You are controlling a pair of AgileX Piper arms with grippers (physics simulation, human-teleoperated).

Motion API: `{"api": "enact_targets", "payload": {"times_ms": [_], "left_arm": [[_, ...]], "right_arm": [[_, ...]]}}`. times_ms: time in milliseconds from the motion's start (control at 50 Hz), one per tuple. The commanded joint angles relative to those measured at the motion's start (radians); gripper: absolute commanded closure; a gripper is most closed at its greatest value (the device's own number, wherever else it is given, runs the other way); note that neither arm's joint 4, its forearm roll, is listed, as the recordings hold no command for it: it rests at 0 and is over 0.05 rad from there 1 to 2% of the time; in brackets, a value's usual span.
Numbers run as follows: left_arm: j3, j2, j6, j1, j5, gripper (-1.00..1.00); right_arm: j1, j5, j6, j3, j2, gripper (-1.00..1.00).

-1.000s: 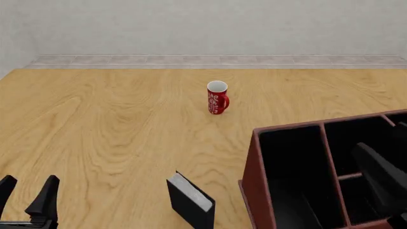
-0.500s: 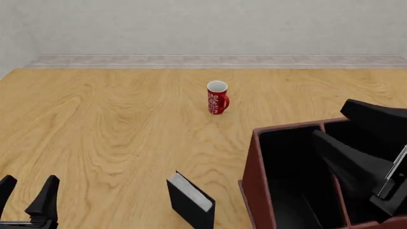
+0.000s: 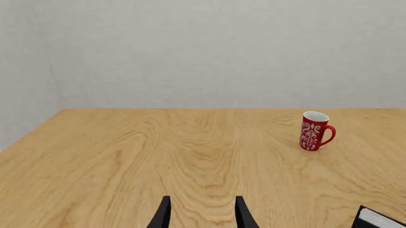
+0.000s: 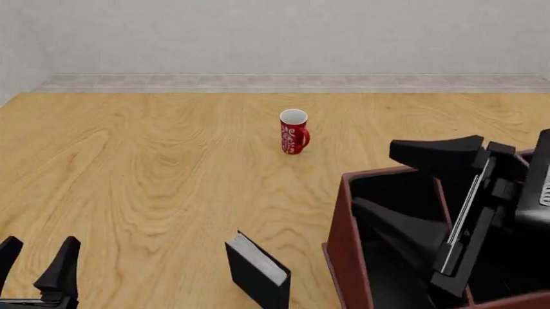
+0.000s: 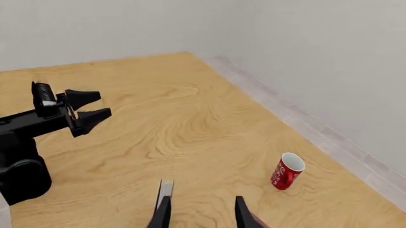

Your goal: Pick up the book and place it in the left compartment of the caddy.

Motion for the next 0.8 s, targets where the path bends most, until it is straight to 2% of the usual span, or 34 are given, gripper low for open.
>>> {"api": "enact_targets", "payload": {"times_ms": [20,160,180,240,300,420,460,540,600,660,800], "left_arm": [[0.0,0.0,0.0,0.0,0.0,-1.0],[0.0,0.0,0.0,0.0,0.0,-1.0],[0.0,0.0,0.0,0.0,0.0,-1.0],[0.0,0.0,0.0,0.0,0.0,-1.0],[0.0,0.0,0.0,0.0,0.0,-1.0],[0.0,0.0,0.0,0.0,0.0,-1.0],[0.0,0.0,0.0,0.0,0.0,-1.0],[0.0,0.0,0.0,0.0,0.0,-1.0],[0.0,0.0,0.0,0.0,0.0,-1.0],[0.0,0.0,0.0,0.0,0.0,-1.0],[0.0,0.0,0.0,0.0,0.0,-1.0]], "right_arm": [[0.063,0.038,-0.037,-0.056,0.089,-1.0],[0.084,0.059,-0.034,-0.081,0.123,-1.0],[0.087,0.067,-0.018,-0.092,0.135,-1.0],[0.096,0.079,-0.039,-0.105,0.154,-1.0],[0.109,0.099,-0.021,-0.124,0.168,-1.0],[0.125,0.148,-0.068,-0.163,0.213,-1.0],[0.132,0.166,-0.052,-0.184,0.224,-1.0],[0.121,0.196,-0.071,-0.217,0.252,-1.0],[0.126,0.213,-0.059,-0.225,0.27,-1.0],[0.121,0.225,-0.081,-0.22,0.291,-1.0],[0.124,0.26,-0.07,-0.253,0.322,-1.0]]}}
